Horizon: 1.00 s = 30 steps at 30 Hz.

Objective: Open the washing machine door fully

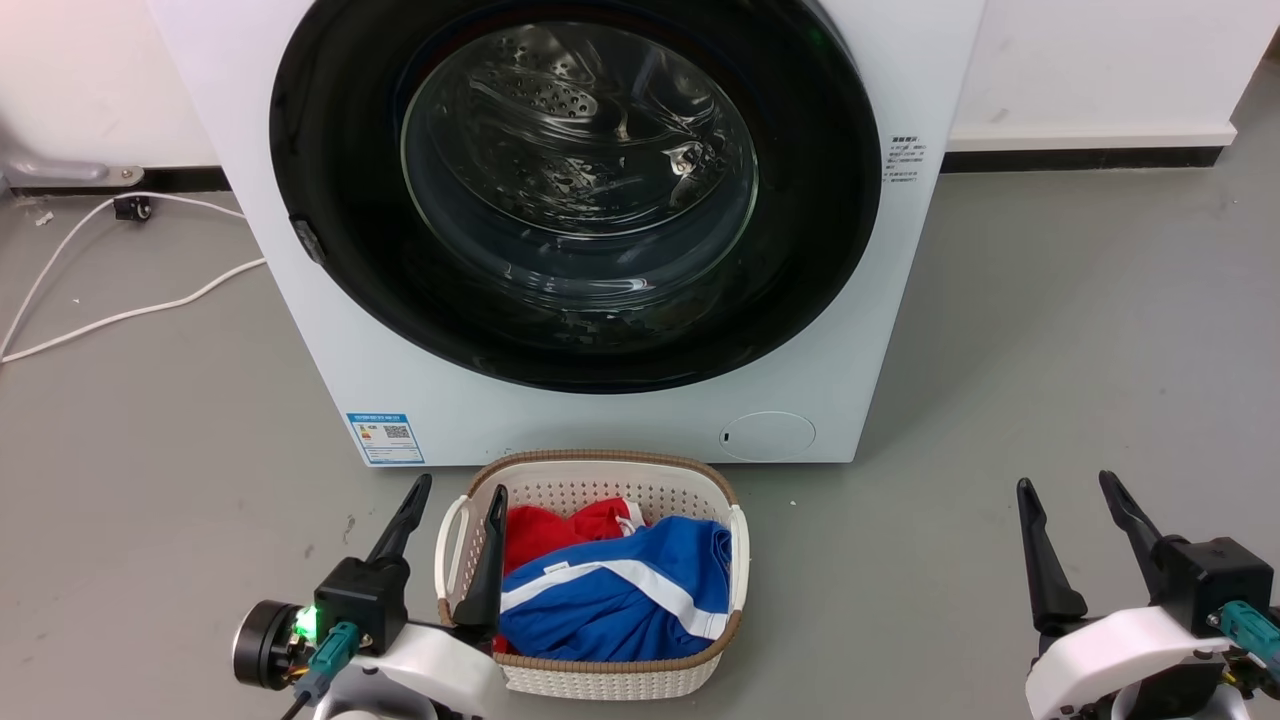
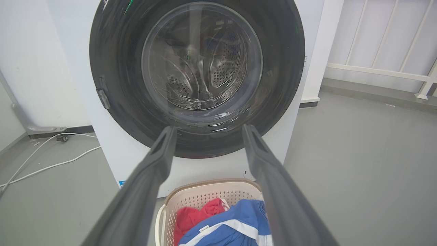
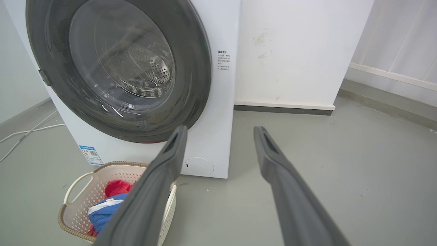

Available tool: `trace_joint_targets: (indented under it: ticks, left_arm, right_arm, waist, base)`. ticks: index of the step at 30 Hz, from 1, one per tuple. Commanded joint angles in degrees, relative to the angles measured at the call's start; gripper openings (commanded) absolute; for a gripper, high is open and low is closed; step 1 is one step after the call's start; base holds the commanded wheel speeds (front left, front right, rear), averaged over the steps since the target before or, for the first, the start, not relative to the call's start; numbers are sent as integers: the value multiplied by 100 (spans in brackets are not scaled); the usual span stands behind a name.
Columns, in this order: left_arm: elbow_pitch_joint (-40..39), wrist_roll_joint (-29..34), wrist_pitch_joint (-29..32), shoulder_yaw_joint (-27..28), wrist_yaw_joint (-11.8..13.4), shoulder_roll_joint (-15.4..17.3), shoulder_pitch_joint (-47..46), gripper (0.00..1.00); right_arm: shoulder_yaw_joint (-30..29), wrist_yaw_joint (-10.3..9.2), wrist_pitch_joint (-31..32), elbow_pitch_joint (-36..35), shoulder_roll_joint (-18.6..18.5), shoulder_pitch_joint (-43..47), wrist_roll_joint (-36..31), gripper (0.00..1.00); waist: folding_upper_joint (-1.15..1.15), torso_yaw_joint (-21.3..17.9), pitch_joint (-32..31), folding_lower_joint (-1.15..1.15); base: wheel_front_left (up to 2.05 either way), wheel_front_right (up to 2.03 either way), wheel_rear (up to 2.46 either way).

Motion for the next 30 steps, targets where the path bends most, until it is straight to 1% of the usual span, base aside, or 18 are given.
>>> trace_joint_targets:
  ticks: [1, 18, 19, 20, 24, 28, 30]
  left_arm:
    - [36, 88, -37, -1, 11, -7, -29, 100]
    - [301, -20, -43, 61, 43, -50, -96, 100]
    - [303, -17, -42, 59, 51, -50, -101, 100]
    - [304, -16, -43, 60, 58, -52, -109, 100]
    - [299, -4, -42, 60, 77, -57, -117, 100]
    - [268, -15, -42, 75, 98, -67, -125, 100]
    - [239, -13, -42, 83, 113, -76, -128, 100]
  right_arm:
    - [8, -2, -38, 0, 9, 42, -86, 100]
    - [-11, -1, -54, 203, 10, -48, 78, 100]
    - [-28, -1, -32, 222, 10, -53, 140, 60]
    - [-35, -1, -25, 231, 11, -63, 162, 0]
    - [-98, -1, 5, 294, 10, -84, 367, 0]
    - [-184, -1, 27, 404, 10, -133, 962, 0]
    - [-281, -1, 10, 436, 8, -171, 1131, 0]
  waist:
    - [0, 0, -3, 0]
    - [0, -29, -33, 0]
    - [0, -32, -34, 0]
    - [0, -34, -33, 0]
    - [0, -45, -28, 0]
    - [0, -51, -5, 0]
    - [0, -51, 12, 0]
  base:
    - [0, 0, 0]
    - [0, 0, 0]
    - [0, 0, 0]
    - [0, 0, 0]
    - [0, 0, 0]
    - [0, 0, 0]
    - [0, 0, 0]
